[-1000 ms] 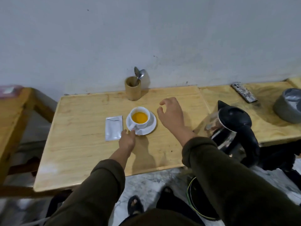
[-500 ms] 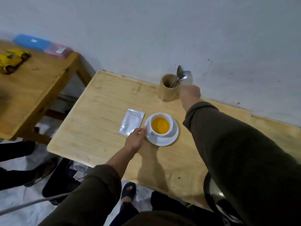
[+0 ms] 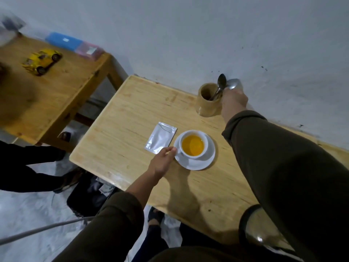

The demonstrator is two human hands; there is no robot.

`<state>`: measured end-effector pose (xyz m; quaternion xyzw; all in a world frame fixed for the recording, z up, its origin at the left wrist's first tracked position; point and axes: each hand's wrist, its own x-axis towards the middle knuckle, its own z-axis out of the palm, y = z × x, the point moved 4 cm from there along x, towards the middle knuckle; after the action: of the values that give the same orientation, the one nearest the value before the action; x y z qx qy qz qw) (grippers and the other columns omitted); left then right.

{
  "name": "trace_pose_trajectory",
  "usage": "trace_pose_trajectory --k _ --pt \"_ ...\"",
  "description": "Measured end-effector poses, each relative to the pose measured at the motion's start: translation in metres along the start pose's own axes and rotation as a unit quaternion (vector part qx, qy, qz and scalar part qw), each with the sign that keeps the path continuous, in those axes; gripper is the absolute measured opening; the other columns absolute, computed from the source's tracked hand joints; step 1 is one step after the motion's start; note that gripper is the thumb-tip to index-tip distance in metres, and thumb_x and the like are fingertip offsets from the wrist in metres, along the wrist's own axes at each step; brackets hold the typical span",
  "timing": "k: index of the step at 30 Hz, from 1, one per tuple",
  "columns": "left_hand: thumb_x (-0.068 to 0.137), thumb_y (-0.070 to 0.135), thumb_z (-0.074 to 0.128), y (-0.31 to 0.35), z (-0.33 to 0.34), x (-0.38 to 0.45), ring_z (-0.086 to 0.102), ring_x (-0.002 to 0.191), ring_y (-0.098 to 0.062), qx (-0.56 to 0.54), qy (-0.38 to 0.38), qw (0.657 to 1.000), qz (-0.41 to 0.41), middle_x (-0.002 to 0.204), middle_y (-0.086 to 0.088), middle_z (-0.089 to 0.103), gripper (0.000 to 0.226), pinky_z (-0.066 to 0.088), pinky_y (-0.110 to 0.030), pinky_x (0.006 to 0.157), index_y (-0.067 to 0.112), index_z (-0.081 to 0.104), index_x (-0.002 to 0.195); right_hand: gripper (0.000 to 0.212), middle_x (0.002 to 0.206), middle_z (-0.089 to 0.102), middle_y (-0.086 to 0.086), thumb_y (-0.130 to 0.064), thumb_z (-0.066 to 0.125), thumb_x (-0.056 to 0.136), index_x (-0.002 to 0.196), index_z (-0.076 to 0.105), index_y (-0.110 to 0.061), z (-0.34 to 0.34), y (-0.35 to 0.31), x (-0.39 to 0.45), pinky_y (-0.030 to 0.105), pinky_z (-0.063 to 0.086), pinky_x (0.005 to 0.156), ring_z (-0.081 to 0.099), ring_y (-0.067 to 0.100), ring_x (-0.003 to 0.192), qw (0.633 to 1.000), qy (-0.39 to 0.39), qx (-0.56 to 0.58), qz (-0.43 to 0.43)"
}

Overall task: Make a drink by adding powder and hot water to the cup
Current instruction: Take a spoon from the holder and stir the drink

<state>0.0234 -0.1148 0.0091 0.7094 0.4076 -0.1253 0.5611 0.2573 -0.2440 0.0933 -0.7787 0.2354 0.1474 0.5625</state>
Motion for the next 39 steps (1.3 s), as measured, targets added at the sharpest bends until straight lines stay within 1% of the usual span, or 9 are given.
trace_pose_trajectory --k 5,9,11,15,18,24,30,36,39 --pt "0.092 0.049 0.048 0.001 0.000 -0.001 0.054 0.124 -0.023 -0.002 -0.007 1.000 0.003 0.136 -0.003 0.057 0.049 0.043 -0.043 0.107 0.021 0.054 0.132 0.007 0.083 0.058 -0.006 -0.026 0.050 0.094 0.091 0.055 -0.022 -0.009 -0.013 -0.007 0.025 0.047 0.083 0.056 0.010 0.080 0.992 0.039 0.108 -0.059" --pt "0.091 0.048 0.049 0.003 0.000 -0.005 0.052 0.125 -0.023 -0.002 -0.022 1.000 0.011 0.138 -0.004 0.055 0.051 0.041 -0.042 0.109 0.020 0.052 0.133 0.012 0.089 0.053 -0.002 -0.022 0.044 0.097 0.087 0.045 -0.016 -0.027 -0.040 -0.026 0.013 0.038 0.060 0.050 0.006 0.071 0.973 0.105 0.065 -0.194" --pt "0.092 0.048 0.049 0.004 -0.001 -0.006 0.051 0.127 -0.022 0.009 -0.035 0.999 0.018 0.139 -0.003 0.054 0.051 0.040 -0.042 0.110 0.020 0.051 0.135 0.011 0.091 0.051 0.002 -0.020 0.038 0.099 0.089 0.040 -0.015 -0.036 -0.048 -0.042 0.019 0.042 0.065 0.053 0.013 0.077 0.957 0.120 0.035 -0.262" --pt "0.093 0.043 0.049 0.006 -0.004 -0.007 0.051 0.126 -0.024 0.021 -0.036 0.998 0.043 0.138 -0.004 0.054 0.046 0.041 -0.040 0.108 0.021 0.050 0.133 0.005 0.095 0.058 0.008 -0.022 0.028 0.100 0.097 0.032 -0.021 -0.040 -0.041 -0.078 0.018 0.050 0.054 0.063 0.019 0.072 0.947 0.022 -0.010 -0.322" --pt "0.096 0.037 0.045 0.010 -0.003 -0.008 0.053 0.119 -0.025 0.057 -0.030 0.995 0.071 0.131 -0.007 0.058 0.037 0.041 -0.033 0.097 0.016 0.055 0.125 0.012 0.081 0.055 0.006 -0.028 0.027 0.100 0.098 0.035 -0.020 -0.034 -0.017 -0.097 0.032 0.046 0.055 0.053 0.021 0.062 0.939 -0.047 -0.138 -0.311" --pt "0.099 0.034 0.040 0.012 -0.001 -0.004 0.054 0.117 -0.030 0.087 -0.045 0.989 0.113 0.126 -0.013 0.061 0.039 0.040 -0.035 0.097 0.007 0.059 0.119 0.022 0.099 0.064 0.010 -0.035 0.040 0.095 0.091 0.052 -0.018 -0.012 0.047 -0.122 0.035 0.040 0.066 0.053 0.026 0.083 0.793 -0.177 -0.512 -0.279" --pt "0.099 0.032 0.040 0.015 -0.001 0.000 0.054 0.117 -0.031 0.085 -0.048 0.988 0.117 0.125 -0.016 0.062 0.039 0.042 -0.036 0.097 0.005 0.061 0.118 0.024 0.124 0.058 0.015 -0.010 0.041 0.093 0.111 0.056 -0.011 0.000 0.065 -0.137 0.038 0.044 0.081 0.053 0.029 0.100 0.672 -0.200 -0.667 -0.251" --pt "0.098 0.023 0.042 0.021 -0.001 0.005 0.055 0.115 -0.034 0.117 -0.033 0.984 0.132 0.123 -0.020 0.063 0.037 0.044 -0.036 0.094 -0.001 0.064 0.116 0.022 0.114 0.063 0.014 -0.004 0.053 0.086 0.107 0.059 -0.008 0.003 0.066 -0.133 0.032 0.044 0.070 0.053 0.025 0.087 0.697 -0.168 -0.660 -0.224" --pt "0.098 0.020 0.041 0.020 0.000 0.009 0.057 0.111 -0.034 0.125 -0.031 0.981 0.144 0.119 -0.021 0.064 0.037 0.044 -0.038 0.092 -0.004 0.066 0.110 0.018 0.105 0.068 0.013 0.000 0.058 0.083 0.099 0.060 -0.006 -0.002 0.065 -0.130 0.030 0.051 0.064 0.064 0.025 0.085 0.755 -0.161 -0.609 -0.182"
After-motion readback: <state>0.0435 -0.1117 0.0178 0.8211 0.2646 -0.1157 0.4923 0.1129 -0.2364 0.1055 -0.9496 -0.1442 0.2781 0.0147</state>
